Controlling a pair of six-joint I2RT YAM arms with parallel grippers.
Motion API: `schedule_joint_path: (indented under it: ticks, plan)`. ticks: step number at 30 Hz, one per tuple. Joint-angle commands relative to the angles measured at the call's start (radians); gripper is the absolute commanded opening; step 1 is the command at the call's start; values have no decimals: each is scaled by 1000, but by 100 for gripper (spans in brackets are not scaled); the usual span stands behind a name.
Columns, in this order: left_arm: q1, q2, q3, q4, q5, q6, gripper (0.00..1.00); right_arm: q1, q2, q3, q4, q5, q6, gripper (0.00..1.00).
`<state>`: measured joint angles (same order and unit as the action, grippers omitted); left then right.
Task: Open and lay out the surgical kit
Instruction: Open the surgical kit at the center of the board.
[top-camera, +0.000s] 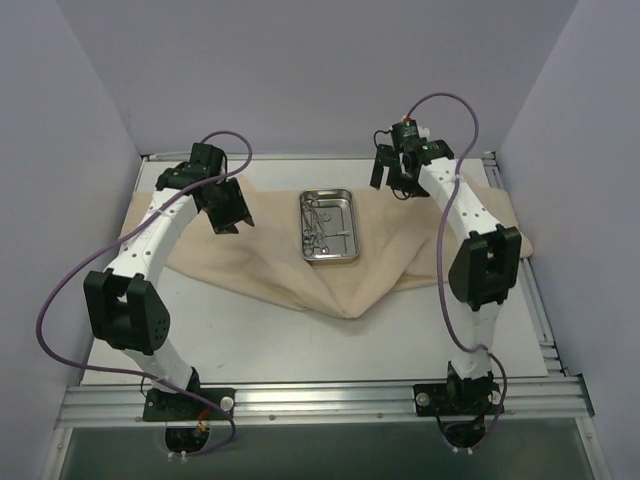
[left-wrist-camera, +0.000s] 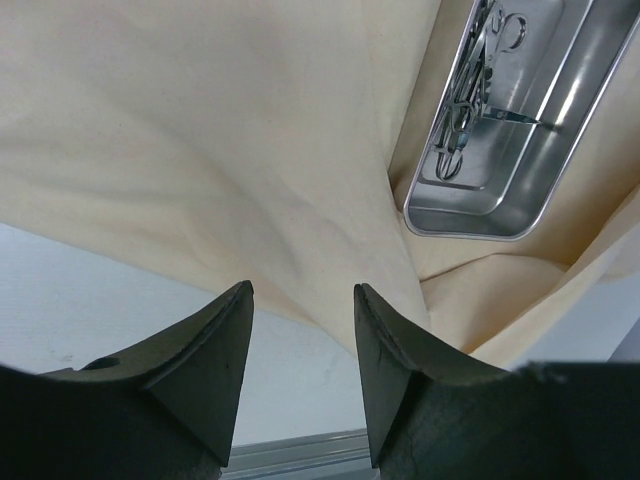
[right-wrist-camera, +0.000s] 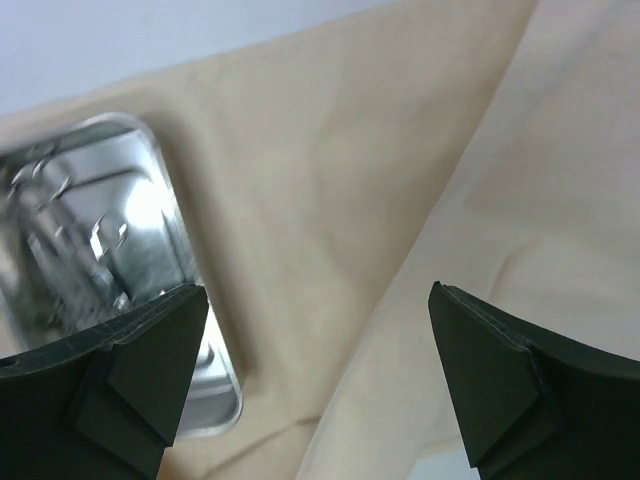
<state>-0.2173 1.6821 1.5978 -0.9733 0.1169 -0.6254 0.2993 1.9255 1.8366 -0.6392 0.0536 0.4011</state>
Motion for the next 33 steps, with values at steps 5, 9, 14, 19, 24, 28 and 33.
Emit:
schedule_joint_path:
  ticks: [5, 9, 14, 19, 24, 28, 33]
  plan:
    - [-42, -24, -19, 10, -97, 72, 53, -80, 349, 409, -178, 328, 58, 100]
    - [-42, -2, -25, 21, -100, 107, 53, -138, 486, 591, -241, 350, 53, 100]
    - [-40, 24, -7, 30, -102, 154, 52, -195, 537, 592, -243, 347, 65, 98]
    - [-40, 44, 16, 31, -77, 174, 52, -212, 566, 581, -254, 344, 64, 92]
    - [-40, 51, 25, 30, -63, 188, 50, -223, 531, 503, -240, 344, 62, 42]
    - [-39, 38, 16, 25, -74, 196, 47, -253, 376, 371, -257, 361, 64, 0]
    - [-37, 34, 36, 15, -108, 208, 46, -331, 55, 17, -336, 332, 107, 0]
